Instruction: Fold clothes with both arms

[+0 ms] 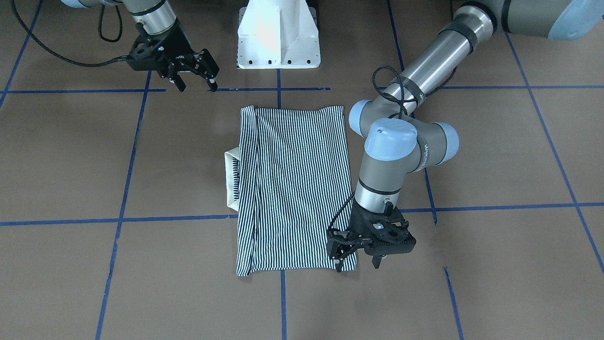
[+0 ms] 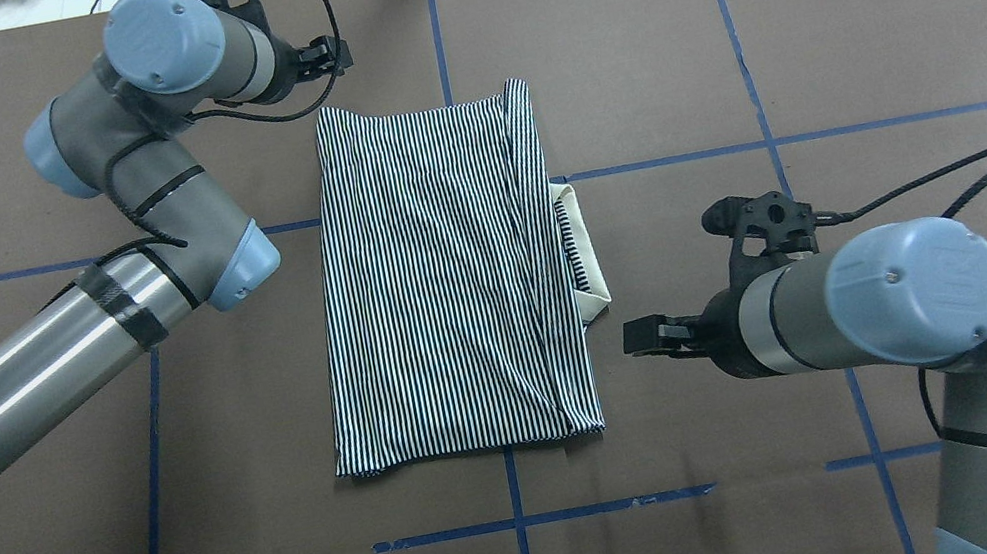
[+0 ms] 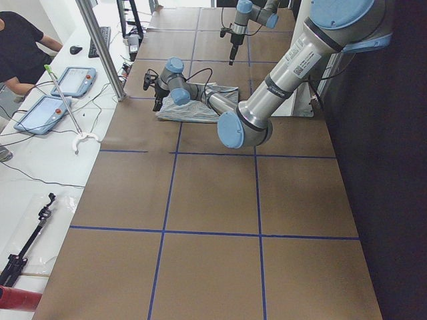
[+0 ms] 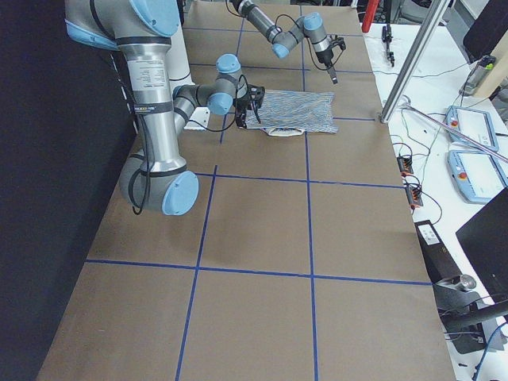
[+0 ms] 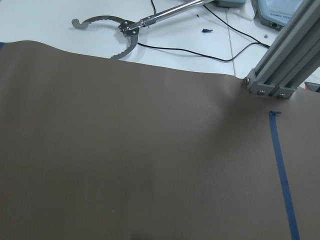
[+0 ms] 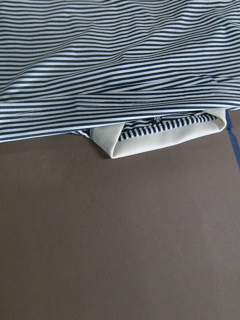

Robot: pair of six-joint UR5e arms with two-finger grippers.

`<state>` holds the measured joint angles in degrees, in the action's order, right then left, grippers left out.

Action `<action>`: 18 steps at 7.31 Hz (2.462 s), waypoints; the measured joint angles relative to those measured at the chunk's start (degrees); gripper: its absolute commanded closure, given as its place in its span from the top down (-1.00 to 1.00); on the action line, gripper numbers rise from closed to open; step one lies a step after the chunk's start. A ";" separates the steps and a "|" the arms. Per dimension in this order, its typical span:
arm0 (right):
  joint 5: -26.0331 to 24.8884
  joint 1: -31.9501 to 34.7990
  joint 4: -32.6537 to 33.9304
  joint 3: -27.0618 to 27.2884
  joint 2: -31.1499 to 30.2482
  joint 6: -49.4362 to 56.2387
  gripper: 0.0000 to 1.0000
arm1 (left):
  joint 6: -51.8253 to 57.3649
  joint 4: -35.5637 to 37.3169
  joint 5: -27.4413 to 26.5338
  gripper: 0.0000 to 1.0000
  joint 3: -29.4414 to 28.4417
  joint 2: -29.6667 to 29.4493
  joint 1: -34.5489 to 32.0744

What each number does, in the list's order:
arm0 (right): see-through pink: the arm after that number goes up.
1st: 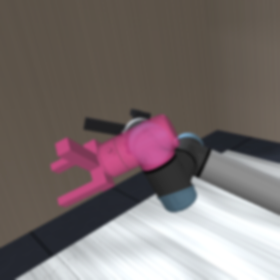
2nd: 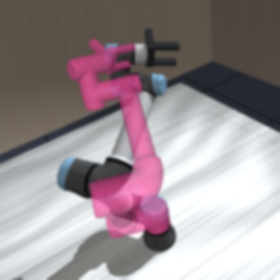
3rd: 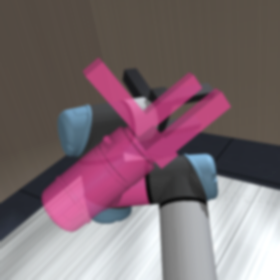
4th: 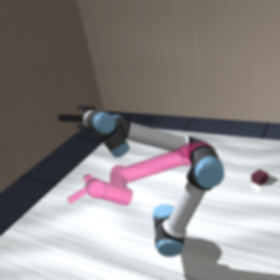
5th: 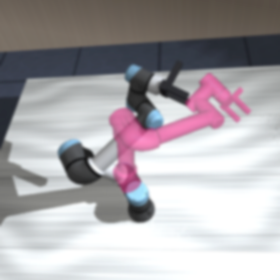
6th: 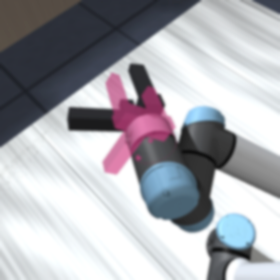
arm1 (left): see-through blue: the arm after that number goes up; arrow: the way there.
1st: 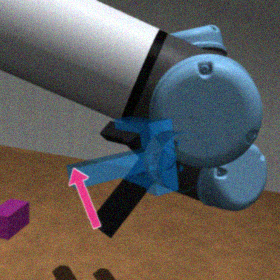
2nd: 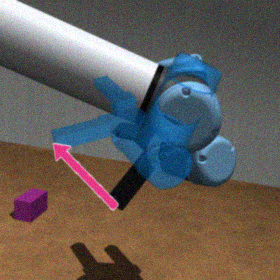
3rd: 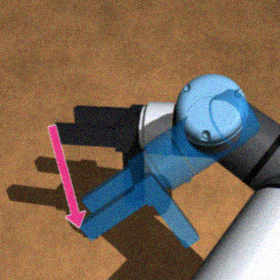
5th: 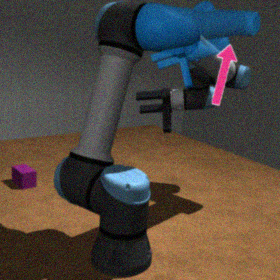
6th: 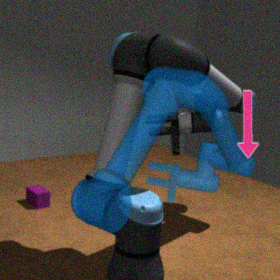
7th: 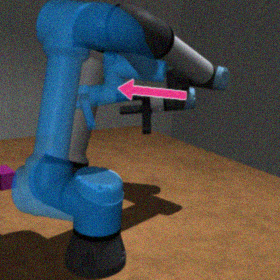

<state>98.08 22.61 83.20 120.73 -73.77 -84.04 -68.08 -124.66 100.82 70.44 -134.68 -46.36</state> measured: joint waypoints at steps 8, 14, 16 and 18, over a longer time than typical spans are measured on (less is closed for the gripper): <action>-7.25 -7.97 9.60 -13.28 15.41 23.58 0.18 | -0.44 7.76 2.07 1.00 18.28 10.76 -0.33; -7.39 -8.07 5.19 -16.25 15.16 29.23 0.09 | -0.56 7.68 2.02 1.00 17.83 10.75 -0.23; -7.42 -8.30 5.11 -16.69 14.89 29.28 -0.24 | -0.56 7.67 2.01 1.00 17.81 10.75 -0.22; -7.33 -8.42 5.11 -16.69 14.71 29.29 -1.00 | -0.58 7.69 2.01 1.00 17.80 10.73 -0.22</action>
<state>90.75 14.19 88.31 104.03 -59.05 -54.76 -68.66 -116.97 102.83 88.24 -123.95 -46.58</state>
